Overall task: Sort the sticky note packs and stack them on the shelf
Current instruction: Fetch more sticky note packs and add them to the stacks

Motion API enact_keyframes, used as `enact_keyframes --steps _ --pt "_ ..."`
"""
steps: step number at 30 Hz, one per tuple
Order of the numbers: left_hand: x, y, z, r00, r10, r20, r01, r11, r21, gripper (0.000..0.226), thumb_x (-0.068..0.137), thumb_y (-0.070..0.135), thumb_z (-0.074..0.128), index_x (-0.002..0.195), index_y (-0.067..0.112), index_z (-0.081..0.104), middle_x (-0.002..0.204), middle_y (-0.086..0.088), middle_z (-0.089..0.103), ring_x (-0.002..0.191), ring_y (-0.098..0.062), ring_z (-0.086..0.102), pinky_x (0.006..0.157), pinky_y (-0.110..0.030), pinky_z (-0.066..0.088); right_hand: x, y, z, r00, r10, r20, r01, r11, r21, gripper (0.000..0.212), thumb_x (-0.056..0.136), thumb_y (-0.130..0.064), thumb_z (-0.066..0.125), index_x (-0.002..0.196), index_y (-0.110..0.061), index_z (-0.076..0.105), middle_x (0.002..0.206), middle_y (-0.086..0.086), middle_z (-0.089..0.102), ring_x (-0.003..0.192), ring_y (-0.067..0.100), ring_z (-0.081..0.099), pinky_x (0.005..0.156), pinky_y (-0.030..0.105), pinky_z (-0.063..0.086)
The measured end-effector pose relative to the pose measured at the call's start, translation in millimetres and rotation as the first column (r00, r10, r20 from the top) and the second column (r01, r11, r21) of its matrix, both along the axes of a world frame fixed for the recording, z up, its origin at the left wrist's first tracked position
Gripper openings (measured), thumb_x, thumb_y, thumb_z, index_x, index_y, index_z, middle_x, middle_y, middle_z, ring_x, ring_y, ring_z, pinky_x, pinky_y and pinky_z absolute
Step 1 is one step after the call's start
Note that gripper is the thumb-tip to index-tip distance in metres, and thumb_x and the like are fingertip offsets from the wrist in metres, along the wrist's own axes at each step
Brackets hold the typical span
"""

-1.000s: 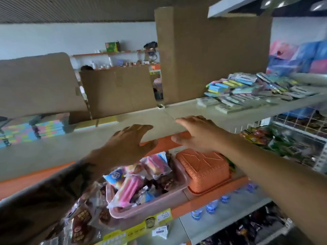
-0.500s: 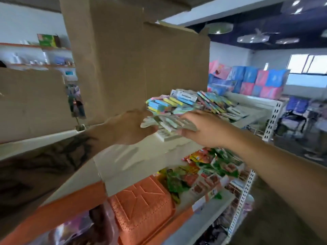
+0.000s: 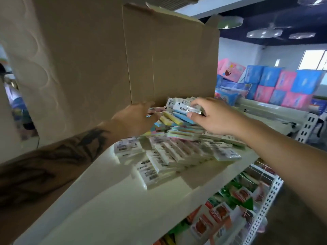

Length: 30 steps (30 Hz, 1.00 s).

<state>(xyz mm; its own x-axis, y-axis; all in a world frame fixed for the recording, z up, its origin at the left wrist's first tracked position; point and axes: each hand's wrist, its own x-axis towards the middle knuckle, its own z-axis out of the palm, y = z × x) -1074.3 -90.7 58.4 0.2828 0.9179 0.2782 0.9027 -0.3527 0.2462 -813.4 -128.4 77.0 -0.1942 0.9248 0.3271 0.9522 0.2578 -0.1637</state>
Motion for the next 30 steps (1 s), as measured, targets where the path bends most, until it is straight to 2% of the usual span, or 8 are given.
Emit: enact_keyframes --steps 4,8,10,12,16,21,26,30 --pt "7.4 12.3 -2.0 0.999 0.034 0.027 -0.032 0.997 -0.077 0.05 0.105 0.052 0.04 0.146 0.025 0.049 0.145 -0.005 0.057 0.125 -0.027 0.054 0.1 -0.036 0.044 1.4 29.1 -0.3 1.0 0.02 0.011 -0.019 0.999 -0.048 0.073 0.099 -0.065 0.048 0.159 -0.026 0.033 0.16 0.005 0.043 0.14 0.028 0.047 0.107 0.037 0.041" --pt "8.5 10.7 -5.9 0.996 0.093 0.007 -0.093 0.995 -0.027 0.039 0.104 0.039 0.048 0.139 0.027 0.056 0.132 -0.003 0.064 0.112 -0.025 0.061 0.09 -0.034 0.048 1.1 54.6 -4.5 0.999 0.047 0.004 -0.046 0.992 -0.119 0.083 0.096 -0.073 0.045 0.163 -0.029 0.022 0.166 0.002 0.034 0.147 0.028 0.039 0.109 0.037 0.037" --pt "9.9 8.1 -5.2 0.994 0.11 0.001 -0.11 0.994 0.015 0.03 0.102 0.039 0.051 0.127 0.027 0.064 0.112 0.0 0.07 0.094 -0.021 0.064 0.079 -0.037 0.053 2.6 65.5 -3.1 0.999 0.055 -0.001 -0.055 0.992 -0.117 0.08 0.097 -0.071 0.046 0.162 -0.029 0.025 0.164 0.004 0.037 0.145 0.029 0.043 0.107 0.037 0.039" --pt "12.6 3.5 -4.5 0.992 0.128 0.008 -0.128 0.992 0.02 0.028 0.102 0.043 0.052 0.116 0.026 0.068 0.1 0.002 0.071 0.085 -0.02 0.064 0.074 -0.038 0.053 3.7 73.2 -1.4 0.998 0.063 -0.015 -0.064 0.988 -0.14 0.076 0.096 -0.067 0.052 0.158 -0.029 0.031 0.158 0.006 0.045 0.136 0.03 0.05 0.094 0.035 0.042" --pt "18.6 -7.4 -6.5 0.982 0.175 0.076 -0.179 0.982 0.051 0.026 0.095 0.052 0.061 0.095 0.029 0.071 0.09 0.005 0.071 0.081 -0.017 0.064 0.072 -0.037 0.052 7.5 77.7 -0.5 0.996 0.087 -0.038 -0.089 0.993 -0.074 0.055 0.091 -0.062 0.064 0.135 -0.03 0.053 0.126 0.007 0.065 0.097 0.025 0.057 0.074 0.034 0.039" --pt "15.5 -10.0 -13.0 0.93 0.261 0.261 -0.268 0.963 -0.008 0.024 0.086 0.055 0.073 0.086 0.032 0.066 0.097 0.0 0.069 0.09 -0.023 0.064 0.076 -0.037 0.051 10.8 74.0 2.4 0.992 0.122 0.031 -0.123 0.991 0.048 0.059 0.08 -0.079 0.063 0.118 -0.035 0.062 0.108 -0.002 0.068 0.103 0.026 0.062 0.096 0.046 0.047" --pt "13.5 -13.5 -12.2 0.858 0.265 0.439 -0.225 0.964 -0.141 0.019 0.082 0.034 0.081 0.078 0.027 0.064 0.092 -0.006 0.071 0.077 -0.02 0.057 0.069 -0.034 0.041 14.5 67.2 -3.7 0.964 0.261 -0.043 -0.258 0.964 0.071 0.061 0.072 -0.085 0.062 0.112 -0.038 0.063 0.097 -0.002 0.069 0.086 0.022 0.065 0.076 0.038 0.056" --pt "10.1 -24.4 -12.4 0.844 0.309 0.438 -0.275 0.951 -0.139 0.019 0.08 0.03 0.082 0.079 0.03 0.063 0.095 0.0 0.071 0.08 -0.02 0.059 0.07 -0.035 0.043 8.2 63.0 -4.4 0.933 0.354 -0.059 -0.346 0.931 0.112 0.067 0.063 -0.09 0.058 0.107 -0.039 0.064 0.096 -0.003 0.069 0.087 0.021 0.065 0.078 0.039 0.057"
